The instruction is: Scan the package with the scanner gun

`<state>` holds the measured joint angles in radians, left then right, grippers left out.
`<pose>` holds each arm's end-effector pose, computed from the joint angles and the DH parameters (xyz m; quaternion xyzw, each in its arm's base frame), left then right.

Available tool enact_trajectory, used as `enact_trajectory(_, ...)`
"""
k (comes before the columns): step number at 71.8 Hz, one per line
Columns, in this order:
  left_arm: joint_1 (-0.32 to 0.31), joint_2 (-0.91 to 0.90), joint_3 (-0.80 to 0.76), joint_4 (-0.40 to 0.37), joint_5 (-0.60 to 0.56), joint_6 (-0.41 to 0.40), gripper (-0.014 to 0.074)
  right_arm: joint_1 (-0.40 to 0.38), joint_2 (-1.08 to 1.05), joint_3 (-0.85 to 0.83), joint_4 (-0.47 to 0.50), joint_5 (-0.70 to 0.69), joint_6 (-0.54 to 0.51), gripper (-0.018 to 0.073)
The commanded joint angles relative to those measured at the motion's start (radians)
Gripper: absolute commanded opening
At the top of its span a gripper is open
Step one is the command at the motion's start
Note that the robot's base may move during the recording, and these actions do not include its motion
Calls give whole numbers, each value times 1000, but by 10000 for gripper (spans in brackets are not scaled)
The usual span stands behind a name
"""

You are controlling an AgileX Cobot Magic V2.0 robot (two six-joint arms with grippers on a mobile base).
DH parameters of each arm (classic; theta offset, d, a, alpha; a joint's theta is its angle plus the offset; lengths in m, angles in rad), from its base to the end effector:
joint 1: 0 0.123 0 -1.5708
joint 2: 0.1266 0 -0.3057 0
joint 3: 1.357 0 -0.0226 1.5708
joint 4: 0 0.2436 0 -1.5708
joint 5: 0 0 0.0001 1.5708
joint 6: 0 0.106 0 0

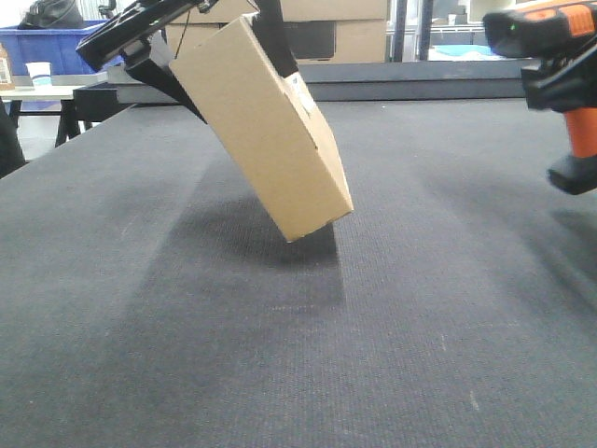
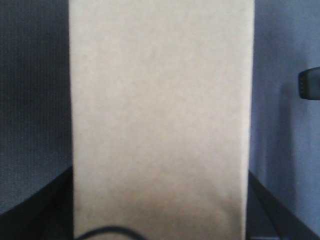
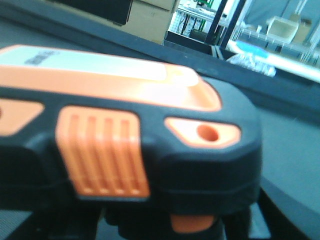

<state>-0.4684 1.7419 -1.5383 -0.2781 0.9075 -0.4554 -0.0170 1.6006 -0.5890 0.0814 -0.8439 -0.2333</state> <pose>0.3373 -0.1964 0.3220 -0.0465 0.9539 -0.2340 0.1823 0.3177 -0.0118 0.2353 -0.0390 0.7345 -0.0886 0.6717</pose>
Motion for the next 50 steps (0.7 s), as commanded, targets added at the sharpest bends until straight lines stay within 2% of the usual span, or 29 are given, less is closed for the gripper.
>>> enact_trajectory(1, -3, -15, -2, -16, -22, 7, -111, 1, -15, -15, 12, -78, 160, -162)
enact_trajectory(8, -3, -15, -2, -16, -22, 7, -111, 1, -1, -15, 19, -80, 259, -162)
enact_trajectory(13, -3, -15, -2, -16, -22, 7, -111, 1, 17, -15, 32, -88, 283, -162)
enact_trajectory(27, -3, -15, -2, -16, -22, 7, -111, 1, 81, -15, 49, -217, 288, -162)
enact_trajectory(50, -3, -15, -2, -16, -22, 7, -111, 1, 113, -15, 77, -215, 288, -162)
